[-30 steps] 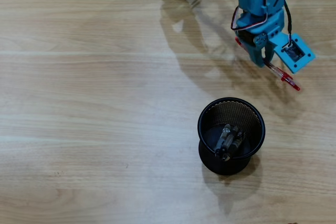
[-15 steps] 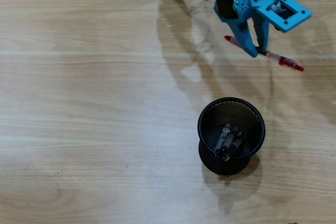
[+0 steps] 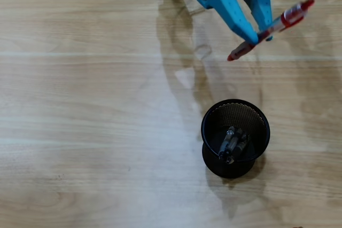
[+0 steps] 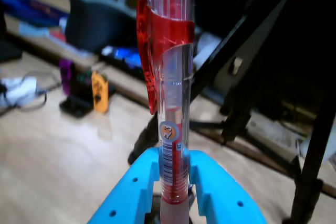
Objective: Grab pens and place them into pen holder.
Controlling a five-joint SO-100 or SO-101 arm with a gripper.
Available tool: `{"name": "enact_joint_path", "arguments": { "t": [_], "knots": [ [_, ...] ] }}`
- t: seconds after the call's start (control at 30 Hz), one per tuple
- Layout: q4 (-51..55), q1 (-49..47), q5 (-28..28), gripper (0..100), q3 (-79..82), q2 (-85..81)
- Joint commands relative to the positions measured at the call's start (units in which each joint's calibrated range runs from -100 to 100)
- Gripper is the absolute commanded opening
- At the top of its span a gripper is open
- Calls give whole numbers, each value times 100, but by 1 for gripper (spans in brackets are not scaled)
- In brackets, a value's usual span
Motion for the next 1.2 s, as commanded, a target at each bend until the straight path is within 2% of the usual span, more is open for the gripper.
{"name": "enact_joint_path", "arguments": {
  "t": [0.0, 0.2, 0.5, 0.83, 1.03, 1.17],
  "knots": [
    [-670, 203, -258, 2, -116, -268],
    [-1499, 258, -462, 2, -98, 132],
    [-2146, 249, -724, 2, -88, 1015],
    [-2356, 295, -839, 2, 65, 1975],
    [-3814, 368, -844, 2, 1142, 2204],
    [-4178, 460, -844, 2, 1486, 2204]
  ]
}}
